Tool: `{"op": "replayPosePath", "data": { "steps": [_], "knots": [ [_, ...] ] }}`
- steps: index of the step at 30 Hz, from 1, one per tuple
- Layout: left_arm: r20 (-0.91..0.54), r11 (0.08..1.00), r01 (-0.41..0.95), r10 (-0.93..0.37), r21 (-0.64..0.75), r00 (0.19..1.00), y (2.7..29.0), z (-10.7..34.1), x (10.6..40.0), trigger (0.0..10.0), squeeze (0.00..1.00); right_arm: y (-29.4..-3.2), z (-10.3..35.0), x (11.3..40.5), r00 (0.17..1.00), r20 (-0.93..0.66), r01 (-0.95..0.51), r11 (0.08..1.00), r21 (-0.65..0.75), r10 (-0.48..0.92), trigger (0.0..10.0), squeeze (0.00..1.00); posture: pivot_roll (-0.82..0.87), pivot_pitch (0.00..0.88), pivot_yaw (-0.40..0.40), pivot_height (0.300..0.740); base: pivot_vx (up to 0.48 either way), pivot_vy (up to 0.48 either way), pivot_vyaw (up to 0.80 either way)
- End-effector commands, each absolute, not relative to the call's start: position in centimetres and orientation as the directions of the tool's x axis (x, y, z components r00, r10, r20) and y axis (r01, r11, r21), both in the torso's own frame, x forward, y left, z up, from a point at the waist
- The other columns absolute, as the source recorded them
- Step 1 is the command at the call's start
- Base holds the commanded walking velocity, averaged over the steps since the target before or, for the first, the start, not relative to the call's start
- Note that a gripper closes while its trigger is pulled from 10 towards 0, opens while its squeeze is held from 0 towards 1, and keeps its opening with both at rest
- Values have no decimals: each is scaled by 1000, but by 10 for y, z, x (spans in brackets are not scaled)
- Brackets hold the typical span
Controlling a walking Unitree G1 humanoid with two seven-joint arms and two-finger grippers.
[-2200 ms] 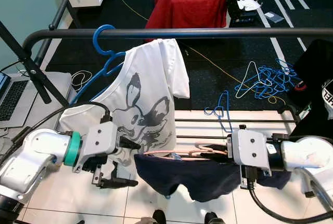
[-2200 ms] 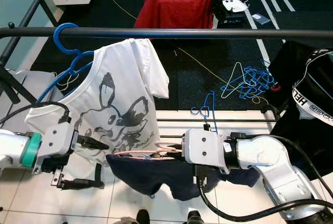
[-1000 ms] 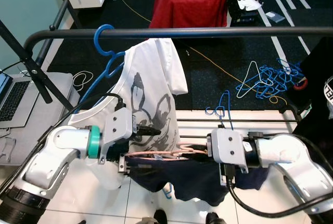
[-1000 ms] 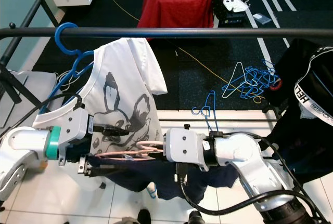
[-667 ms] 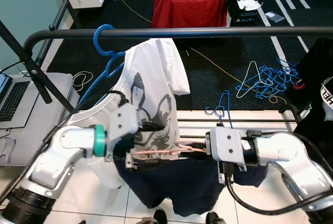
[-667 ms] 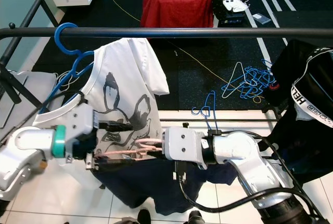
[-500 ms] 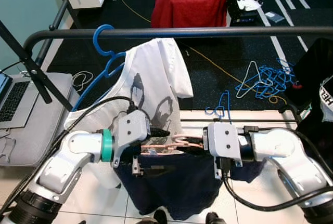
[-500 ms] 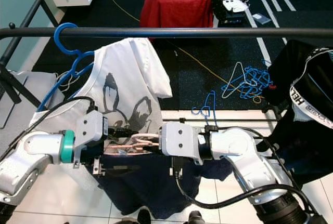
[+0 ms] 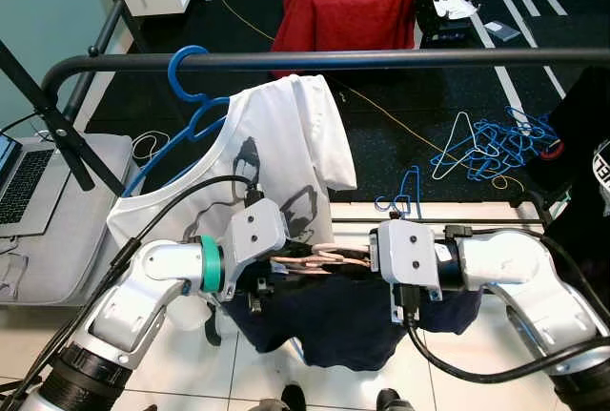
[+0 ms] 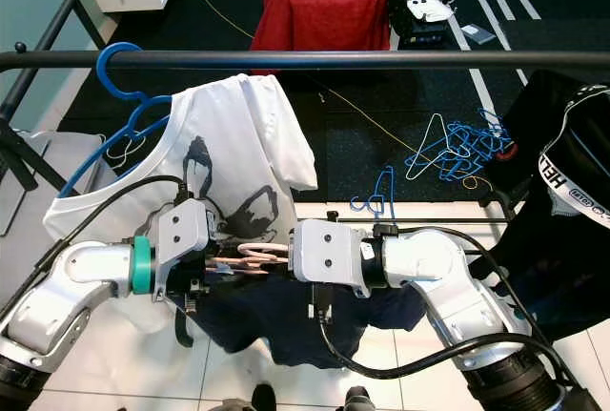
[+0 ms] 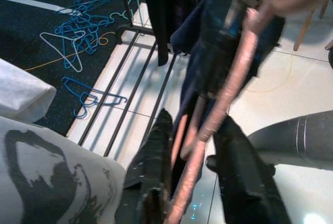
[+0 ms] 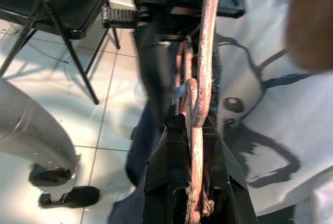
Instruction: Hang hanger
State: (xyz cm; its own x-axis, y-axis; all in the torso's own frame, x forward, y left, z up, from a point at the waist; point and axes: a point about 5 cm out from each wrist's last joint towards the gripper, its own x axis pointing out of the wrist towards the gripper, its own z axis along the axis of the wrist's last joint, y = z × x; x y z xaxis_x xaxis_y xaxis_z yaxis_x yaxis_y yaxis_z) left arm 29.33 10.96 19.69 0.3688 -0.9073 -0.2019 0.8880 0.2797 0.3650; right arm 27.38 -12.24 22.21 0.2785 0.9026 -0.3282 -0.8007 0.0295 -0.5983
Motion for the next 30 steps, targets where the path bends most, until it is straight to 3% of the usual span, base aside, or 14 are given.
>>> {"op": "replayPosePath", "data": {
  "steps": [1,2,3,4,5,6,7,22,23,24,25,30],
  "knots": [
    [-228,281,892,-899,354,374,114,192,292,2510,0,-117,215,268,230,-339,-810,-13,-586,912,0,0,-255,233,182,740,0,0,0],
    [-228,281,892,-899,354,374,114,192,292,2510,0,-117,215,268,230,-339,-810,-13,-586,912,0,0,-255,233,182,740,0,0,0],
    [-228,274,896,-903,348,365,115,193,292,5961,0,-117,212,267,229,-345,-814,-15,-581,910,0,0,-255,233,182,740,0,0,0],
    [-228,274,896,-903,348,365,115,193,292,5961,0,-117,212,267,229,-345,-814,-15,-581,910,0,0,-255,233,182,740,0,0,0],
    [-229,272,898,-904,346,362,115,193,291,8118,0,-118,211,268,229,-349,-816,-16,-577,909,0,0,-255,233,182,740,0,0,0],
    [-229,272,898,-904,346,362,115,193,291,8118,0,-118,211,268,229,-349,-816,-16,-577,909,0,0,-255,233,182,740,0,0,0],
    [-228,272,898,-904,345,361,116,193,291,10000,0,-118,210,268,230,-352,-818,-16,-575,907,0,0,-253,234,181,740,0,0,0],
    [-247,254,891,-900,376,360,117,193,291,10000,0,-122,203,268,229,-384,-829,-27,-558,895,0,0,-252,232,182,740,0,0,0],
    [-248,250,888,-899,386,361,117,194,291,5490,0,-122,202,268,229,-388,-830,-29,-557,893,0,0,-252,232,182,740,0,0,0],
    [-248,250,888,-899,386,361,117,194,291,5490,0,-122,202,268,229,-388,-830,-29,-557,893,0,0,-252,232,182,740,0,0,0],
    [-251,248,882,-896,401,366,117,194,291,0,0,-122,201,268,229,-391,-830,-31,-557,891,0,0,-251,230,182,740,0,0,0],
    [-255,224,877,-900,426,354,116,194,289,0,0,-123,201,268,229,-391,-829,-32,-559,891,0,0,-252,227,181,740,0,0,0]
  ]
}}
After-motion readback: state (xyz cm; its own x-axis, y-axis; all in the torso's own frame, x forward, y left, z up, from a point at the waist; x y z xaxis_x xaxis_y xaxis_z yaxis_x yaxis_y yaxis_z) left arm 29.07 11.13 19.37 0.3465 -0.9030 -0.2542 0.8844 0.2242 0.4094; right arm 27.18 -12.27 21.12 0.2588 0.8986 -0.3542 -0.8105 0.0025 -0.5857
